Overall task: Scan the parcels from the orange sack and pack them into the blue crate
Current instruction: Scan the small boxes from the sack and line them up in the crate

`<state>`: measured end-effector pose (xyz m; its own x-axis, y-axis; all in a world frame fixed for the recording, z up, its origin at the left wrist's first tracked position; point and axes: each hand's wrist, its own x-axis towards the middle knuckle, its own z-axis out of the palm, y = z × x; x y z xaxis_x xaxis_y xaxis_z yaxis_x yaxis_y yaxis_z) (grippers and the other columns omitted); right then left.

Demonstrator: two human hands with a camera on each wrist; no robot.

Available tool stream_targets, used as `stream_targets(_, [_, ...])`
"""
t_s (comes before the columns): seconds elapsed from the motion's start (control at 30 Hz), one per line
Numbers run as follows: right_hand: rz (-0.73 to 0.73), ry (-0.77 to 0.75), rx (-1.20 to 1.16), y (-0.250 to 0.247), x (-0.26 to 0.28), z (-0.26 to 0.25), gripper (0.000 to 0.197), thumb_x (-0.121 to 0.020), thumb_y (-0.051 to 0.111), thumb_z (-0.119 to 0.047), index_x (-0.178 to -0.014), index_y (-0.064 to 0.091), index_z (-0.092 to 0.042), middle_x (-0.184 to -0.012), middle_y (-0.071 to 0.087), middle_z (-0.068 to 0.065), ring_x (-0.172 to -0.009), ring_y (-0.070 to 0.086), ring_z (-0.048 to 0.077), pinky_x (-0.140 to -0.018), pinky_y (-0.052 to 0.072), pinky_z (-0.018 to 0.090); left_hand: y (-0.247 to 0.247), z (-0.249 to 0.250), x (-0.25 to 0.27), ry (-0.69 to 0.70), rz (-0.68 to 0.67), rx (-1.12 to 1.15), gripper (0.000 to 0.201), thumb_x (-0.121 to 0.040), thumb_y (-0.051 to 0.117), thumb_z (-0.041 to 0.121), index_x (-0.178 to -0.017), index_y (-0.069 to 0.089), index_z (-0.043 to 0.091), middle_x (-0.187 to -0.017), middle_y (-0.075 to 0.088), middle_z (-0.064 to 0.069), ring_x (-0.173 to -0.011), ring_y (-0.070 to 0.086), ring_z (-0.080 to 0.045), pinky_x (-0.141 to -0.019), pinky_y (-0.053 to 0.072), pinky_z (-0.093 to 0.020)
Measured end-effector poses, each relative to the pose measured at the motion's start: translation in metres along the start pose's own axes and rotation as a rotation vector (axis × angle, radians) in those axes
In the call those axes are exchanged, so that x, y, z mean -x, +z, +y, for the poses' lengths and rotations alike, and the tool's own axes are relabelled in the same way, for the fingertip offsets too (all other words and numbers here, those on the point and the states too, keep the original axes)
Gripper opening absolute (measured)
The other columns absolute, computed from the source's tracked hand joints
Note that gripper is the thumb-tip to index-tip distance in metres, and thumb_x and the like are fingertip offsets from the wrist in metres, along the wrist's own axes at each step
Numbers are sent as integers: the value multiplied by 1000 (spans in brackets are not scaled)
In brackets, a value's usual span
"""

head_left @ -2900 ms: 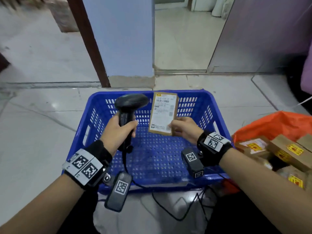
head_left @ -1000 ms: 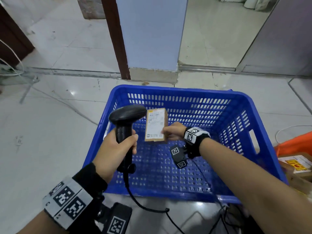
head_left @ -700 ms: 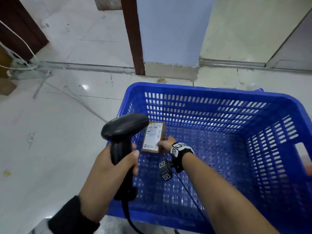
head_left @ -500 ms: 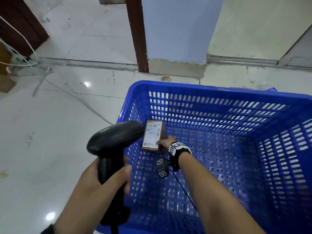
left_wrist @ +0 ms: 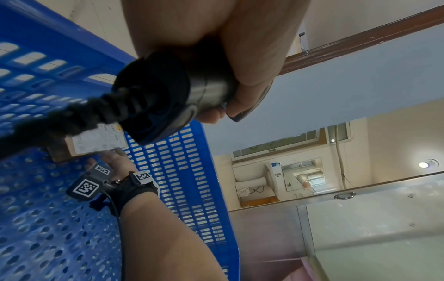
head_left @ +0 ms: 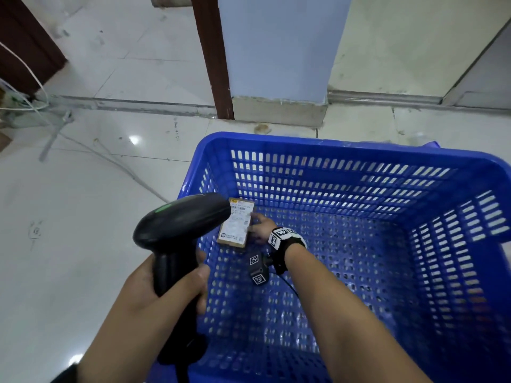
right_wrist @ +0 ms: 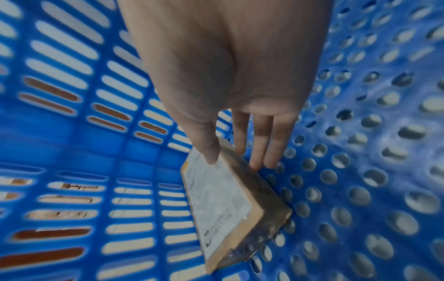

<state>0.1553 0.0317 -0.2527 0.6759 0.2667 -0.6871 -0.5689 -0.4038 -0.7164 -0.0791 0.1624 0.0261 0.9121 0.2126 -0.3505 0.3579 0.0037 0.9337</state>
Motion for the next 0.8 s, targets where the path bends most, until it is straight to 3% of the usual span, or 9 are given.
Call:
stream_targets(0.07, [-10, -28, 86, -4, 11, -9, 54, -89, 64, -5, -140, 47, -12, -119, 59, 3, -86, 61, 15, -66, 48, 24, 13, 32, 11, 20, -21, 62, 15, -76, 77, 16, -85, 66, 15, -57, 57, -10, -48, 52, -17, -42, 46, -25])
stream_targets(0.13, [-3, -44, 214, -11, 25, -18, 49, -88, 66, -16, -134, 50, -12, -115, 60, 1, -87, 61, 17, -65, 51, 29, 23, 38, 5, 62, -23, 32, 28, -62, 77, 34, -83, 65, 18, -60, 57, -9, -53, 52, -18, -45, 46, -24])
stream_targets(0.27, [-107, -71, 350, -28, 118, -41, 37, -92, 64, -30, -124, 57, -12, -104, 63, 3, -90, 61, 19, -72, 53, 31, 33, 49, 4, 142, -55, -23, 22, -77, 69, 25, -91, 60, 10, -60, 56, -9, -57, 50, -20, -53, 44, -30])
stream_targets(0.37, [-279, -85, 516, -42, 199, -36, 29, -93, 62, -35, -110, 65, -12, -98, 66, 1, -90, 63, 17, -71, 53, 30, 43, 56, 8, 187, -73, -17, 24, -74, 63, 28, -90, 59, 11, -59, 57, -5, -57, 50, -18, -59, 40, -33])
stream_targets(0.53, [-383, 84, 775, -59, 305, 8, 24, -95, 56, -43, -95, 64, -20, -90, 65, -2, -82, 57, 15, -63, 46, 21, 62, 60, 18, 209, -152, -84, 8, -92, 59, 9, -84, 57, 10, -59, 55, -1, -55, 51, -16, -60, 44, -30])
stream_targets(0.6, [-304, 100, 897, -62, 334, 26, 31, -99, 47, -44, -105, 62, -18, -103, 65, 7, -91, 59, 20, -75, 49, 19, 72, 57, 23, 194, -177, -103, 10, -92, 57, 7, -83, 57, 12, -60, 56, 0, -52, 52, -15, -60, 43, -30])
stream_targets(0.67, [-221, 77, 990, -63, 354, 36, 41, -102, 37, -45, -119, 58, -14, -135, 54, 15, -122, 52, 27, -103, 38, 30, 82, 58, 32, 190, -214, -127, 14, -92, 56, 6, -79, 56, 13, -59, 56, 1, -50, 53, -13, -58, 43, -29])
stream_targets(0.73, [-191, 95, 1013, -62, 369, 38, 50, -104, 33, -45, -131, 54, -9, -148, 42, 15, -133, 43, 29, -110, 30, 36, 89, 60, 39, 192, -233, -137, 16, -91, 56, 6, -77, 55, 12, -60, 55, 0, -49, 52, -13, -59, 43, -29])
stream_targets(0.8, [-157, 116, 1009, -62, 375, 37, 48, -104, 33, -46, -123, 59, -11, -140, 47, 14, -126, 47, 28, -106, 32, 34, 94, 62, 46, 189, -238, -138, 13, -91, 56, 5, -80, 54, 11, -64, 54, -3, -49, 52, -12, -60, 43, -29])
